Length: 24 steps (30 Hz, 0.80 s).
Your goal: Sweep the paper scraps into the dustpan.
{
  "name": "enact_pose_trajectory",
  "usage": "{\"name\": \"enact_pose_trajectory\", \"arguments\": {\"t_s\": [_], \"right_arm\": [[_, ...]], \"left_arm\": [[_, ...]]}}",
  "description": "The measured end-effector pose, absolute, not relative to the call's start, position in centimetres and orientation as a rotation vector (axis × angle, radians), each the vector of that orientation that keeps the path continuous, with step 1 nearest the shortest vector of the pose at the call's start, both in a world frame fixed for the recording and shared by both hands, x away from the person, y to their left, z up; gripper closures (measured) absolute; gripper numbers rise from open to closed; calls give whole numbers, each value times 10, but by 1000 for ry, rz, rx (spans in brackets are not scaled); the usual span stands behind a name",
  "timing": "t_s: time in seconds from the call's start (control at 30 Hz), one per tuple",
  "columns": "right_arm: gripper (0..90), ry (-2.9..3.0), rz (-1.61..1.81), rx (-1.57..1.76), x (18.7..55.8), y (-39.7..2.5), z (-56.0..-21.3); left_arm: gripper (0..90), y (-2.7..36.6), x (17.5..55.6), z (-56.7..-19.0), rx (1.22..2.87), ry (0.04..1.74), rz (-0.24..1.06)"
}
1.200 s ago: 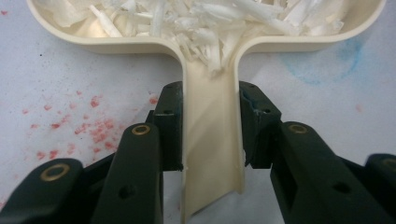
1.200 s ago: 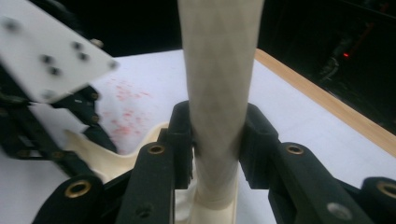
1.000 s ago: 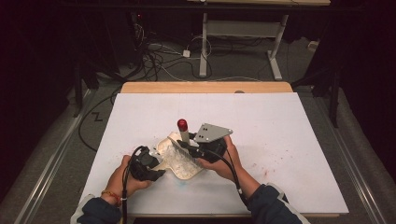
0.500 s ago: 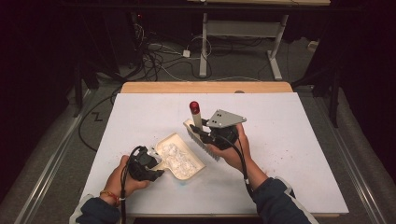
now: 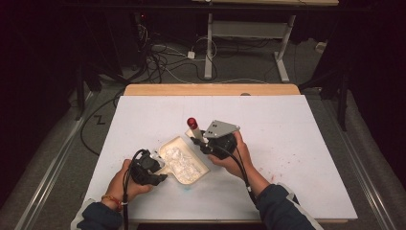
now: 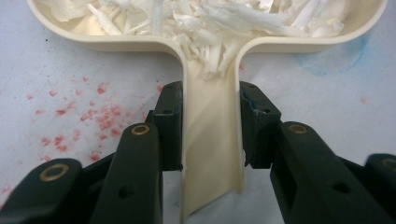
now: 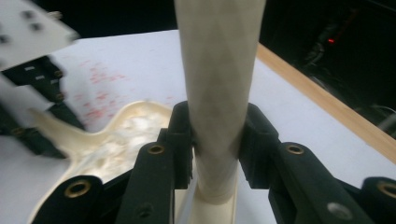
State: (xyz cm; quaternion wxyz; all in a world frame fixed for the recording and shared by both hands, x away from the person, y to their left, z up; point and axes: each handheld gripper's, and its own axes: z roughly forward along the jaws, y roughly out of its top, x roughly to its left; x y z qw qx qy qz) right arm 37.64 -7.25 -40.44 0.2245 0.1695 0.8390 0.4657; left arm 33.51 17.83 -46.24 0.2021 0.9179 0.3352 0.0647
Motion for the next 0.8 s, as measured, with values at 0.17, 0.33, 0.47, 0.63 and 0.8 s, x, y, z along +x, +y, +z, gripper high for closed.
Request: {"name": "enact_pose_trajectory", "arguments": {"t_s": [0.17,0.33,0.47,0.63,0.8], "right_arm": [[702,2354,1349,391,362,-70,-395],[701,2325,1403,362,351,-78,-377],[700,2287,1394,377,350,-86,-370],[699,2257,1374,433,359,-94,-371],[700,2225,1279,488,374,-96,-380]], "left_arm": [[625,180,335,-462,2564,936,183],[625,182,335,-462,2566,934,180],[625,181,335,-462,2567,937,182],[625,181,335,-462,2567,938,181],[625,182,335,-462,2568,935,179]]}}
